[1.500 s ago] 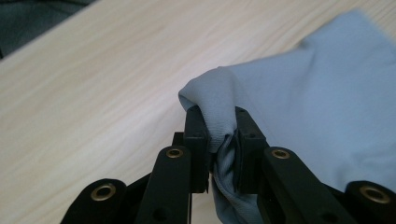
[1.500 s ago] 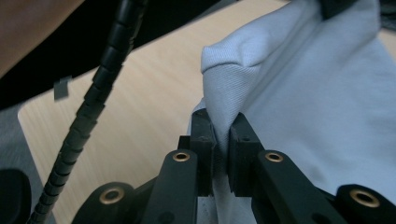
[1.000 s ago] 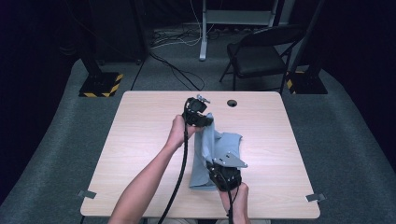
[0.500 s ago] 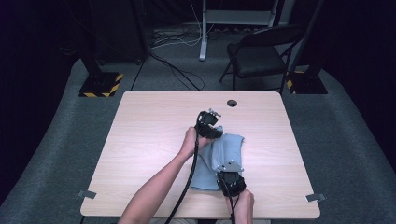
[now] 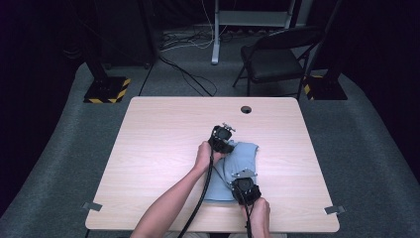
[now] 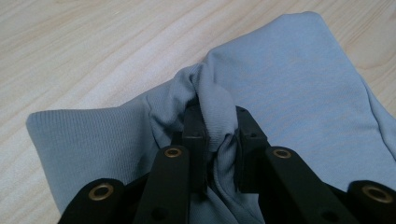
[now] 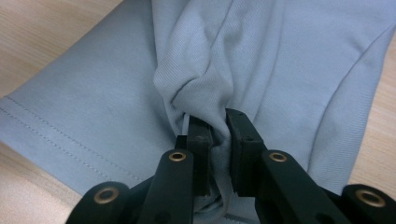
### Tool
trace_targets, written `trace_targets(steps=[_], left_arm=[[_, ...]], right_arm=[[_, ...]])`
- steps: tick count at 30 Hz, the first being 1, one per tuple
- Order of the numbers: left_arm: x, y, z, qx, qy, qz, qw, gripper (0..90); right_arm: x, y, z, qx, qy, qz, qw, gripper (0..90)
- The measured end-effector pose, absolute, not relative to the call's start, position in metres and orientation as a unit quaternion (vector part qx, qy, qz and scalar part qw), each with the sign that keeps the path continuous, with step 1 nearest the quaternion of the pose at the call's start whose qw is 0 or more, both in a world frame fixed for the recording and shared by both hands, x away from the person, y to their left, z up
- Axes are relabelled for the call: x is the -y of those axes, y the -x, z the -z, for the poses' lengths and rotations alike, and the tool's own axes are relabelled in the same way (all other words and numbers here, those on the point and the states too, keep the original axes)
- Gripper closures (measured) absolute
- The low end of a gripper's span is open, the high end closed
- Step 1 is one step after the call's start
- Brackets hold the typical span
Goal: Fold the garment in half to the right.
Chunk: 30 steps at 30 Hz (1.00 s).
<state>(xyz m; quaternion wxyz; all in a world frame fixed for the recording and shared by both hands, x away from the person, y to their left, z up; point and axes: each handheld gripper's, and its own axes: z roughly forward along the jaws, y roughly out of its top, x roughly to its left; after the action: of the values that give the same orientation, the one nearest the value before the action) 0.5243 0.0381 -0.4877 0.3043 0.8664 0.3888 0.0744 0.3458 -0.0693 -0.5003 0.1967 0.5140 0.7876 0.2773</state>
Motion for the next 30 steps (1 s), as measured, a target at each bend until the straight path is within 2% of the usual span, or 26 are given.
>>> trace_targets(steps=[4,8,16,21,26,30], left_arm=[[-0.045,-0.524,0.483,-0.395,-0.854,-0.064,0.331,74.4],[-0.055,-0.518,0.471,-0.399,-0.841,-0.061,0.361,65.0],[-0.098,-0.493,0.448,-0.409,-0.815,-0.077,0.402,53.1],[-0.111,-0.49,0.444,-0.424,-0.801,-0.079,0.415,47.1],[-0.127,-0.483,0.441,-0.45,-0.786,-0.086,0.415,29.8],[-0.132,-0.476,0.45,-0.456,-0.794,-0.094,0.39,24.7]], right_arm=[[0.073,-0.35,0.502,-0.792,-0.512,-0.279,0.183,80.8],[0.077,-0.353,0.502,-0.793,-0.512,-0.287,0.166,80.9],[0.084,-0.358,0.502,-0.795,-0.508,-0.3,0.14,81.1],[0.084,-0.358,0.502,-0.795,-0.508,-0.301,0.139,81.1],[0.087,-0.358,0.503,-0.79,-0.513,-0.307,0.132,80.8],[0.088,-0.358,0.503,-0.788,-0.515,-0.311,0.128,80.3]])
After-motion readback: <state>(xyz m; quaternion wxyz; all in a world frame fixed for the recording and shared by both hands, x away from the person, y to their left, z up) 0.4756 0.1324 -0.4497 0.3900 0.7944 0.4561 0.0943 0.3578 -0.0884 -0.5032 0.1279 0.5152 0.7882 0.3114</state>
